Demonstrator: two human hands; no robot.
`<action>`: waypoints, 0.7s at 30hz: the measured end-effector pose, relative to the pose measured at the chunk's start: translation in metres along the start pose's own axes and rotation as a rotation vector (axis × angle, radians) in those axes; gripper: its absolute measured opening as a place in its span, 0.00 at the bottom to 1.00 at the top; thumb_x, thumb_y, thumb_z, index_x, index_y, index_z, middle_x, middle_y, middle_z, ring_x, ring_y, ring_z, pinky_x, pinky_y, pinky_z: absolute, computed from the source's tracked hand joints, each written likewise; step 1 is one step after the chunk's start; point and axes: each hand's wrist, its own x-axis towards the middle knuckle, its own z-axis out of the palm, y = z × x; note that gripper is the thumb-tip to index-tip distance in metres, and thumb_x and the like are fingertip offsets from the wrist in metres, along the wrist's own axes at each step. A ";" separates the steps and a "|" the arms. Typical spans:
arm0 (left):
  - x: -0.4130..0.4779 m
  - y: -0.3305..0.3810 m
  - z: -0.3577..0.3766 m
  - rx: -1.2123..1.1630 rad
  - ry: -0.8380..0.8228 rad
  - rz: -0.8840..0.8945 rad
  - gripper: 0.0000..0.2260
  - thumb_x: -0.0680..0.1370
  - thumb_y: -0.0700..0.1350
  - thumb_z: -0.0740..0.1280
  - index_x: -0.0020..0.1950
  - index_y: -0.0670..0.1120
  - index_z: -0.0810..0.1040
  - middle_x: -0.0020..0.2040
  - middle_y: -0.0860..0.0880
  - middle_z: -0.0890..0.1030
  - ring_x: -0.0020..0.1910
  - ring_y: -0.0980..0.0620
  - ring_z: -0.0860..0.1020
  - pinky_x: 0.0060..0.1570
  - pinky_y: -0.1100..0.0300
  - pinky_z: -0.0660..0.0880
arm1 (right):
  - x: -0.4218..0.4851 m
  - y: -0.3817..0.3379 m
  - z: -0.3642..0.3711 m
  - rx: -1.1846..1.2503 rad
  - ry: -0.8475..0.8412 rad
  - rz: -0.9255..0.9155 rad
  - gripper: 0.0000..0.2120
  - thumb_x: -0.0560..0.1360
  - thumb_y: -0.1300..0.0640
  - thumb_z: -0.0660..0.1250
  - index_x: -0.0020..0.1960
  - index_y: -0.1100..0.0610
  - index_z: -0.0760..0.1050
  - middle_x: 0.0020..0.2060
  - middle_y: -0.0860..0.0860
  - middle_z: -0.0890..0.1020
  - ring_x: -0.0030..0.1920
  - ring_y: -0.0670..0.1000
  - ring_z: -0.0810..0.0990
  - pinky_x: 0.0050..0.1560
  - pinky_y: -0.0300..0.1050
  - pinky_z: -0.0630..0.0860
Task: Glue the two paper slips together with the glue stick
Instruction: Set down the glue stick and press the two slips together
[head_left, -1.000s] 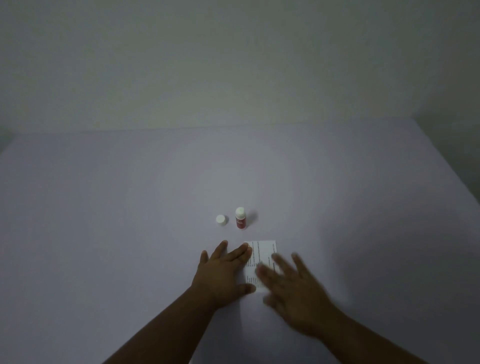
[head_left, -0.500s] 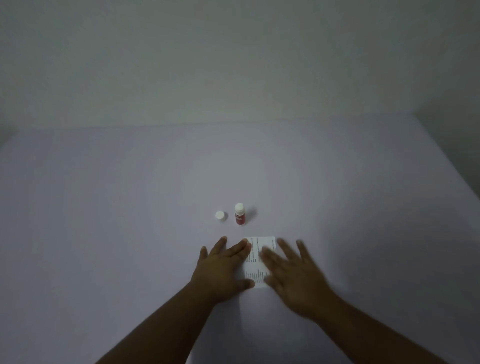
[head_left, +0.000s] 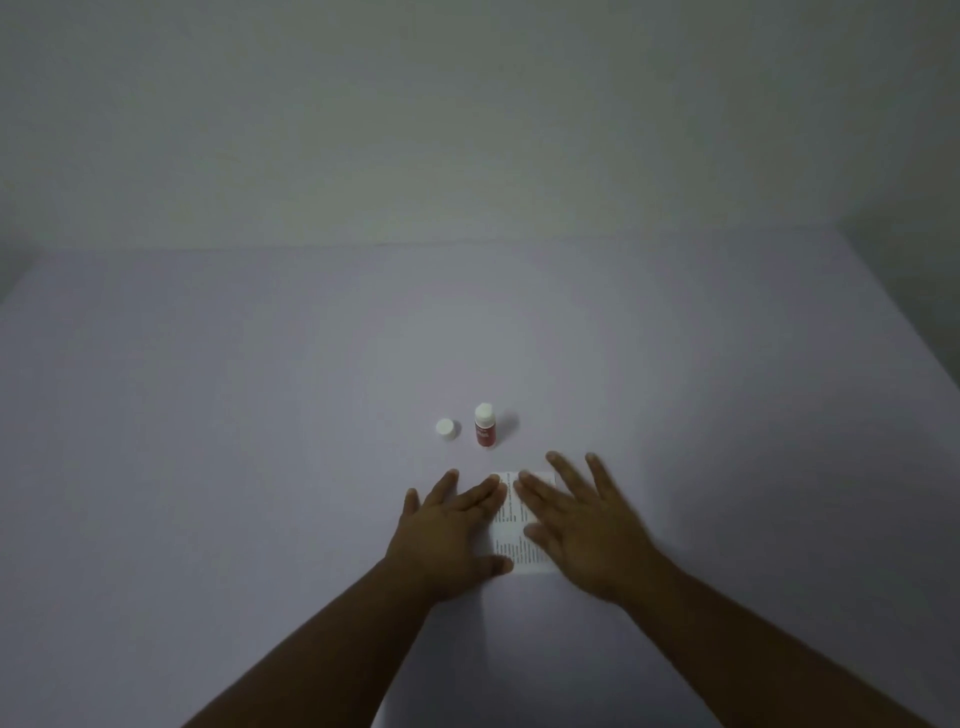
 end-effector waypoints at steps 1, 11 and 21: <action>0.000 0.000 0.000 0.002 -0.006 -0.003 0.39 0.70 0.70 0.57 0.75 0.61 0.42 0.77 0.62 0.46 0.76 0.47 0.41 0.70 0.36 0.41 | 0.006 0.005 -0.001 0.007 0.005 0.046 0.27 0.78 0.41 0.42 0.74 0.49 0.53 0.74 0.45 0.60 0.76 0.54 0.47 0.72 0.62 0.35; 0.000 -0.001 0.001 0.011 0.003 0.008 0.38 0.71 0.70 0.56 0.75 0.61 0.42 0.77 0.63 0.45 0.76 0.48 0.41 0.70 0.36 0.42 | -0.030 -0.012 0.012 0.001 0.010 -0.099 0.23 0.77 0.42 0.50 0.69 0.48 0.67 0.67 0.43 0.73 0.70 0.54 0.67 0.68 0.60 0.54; 0.002 -0.001 0.002 0.024 -0.009 0.006 0.38 0.71 0.70 0.56 0.75 0.61 0.41 0.77 0.62 0.45 0.76 0.47 0.41 0.70 0.36 0.42 | -0.044 -0.016 0.016 0.057 0.037 -0.002 0.25 0.77 0.43 0.50 0.70 0.51 0.65 0.68 0.47 0.72 0.71 0.56 0.66 0.68 0.59 0.53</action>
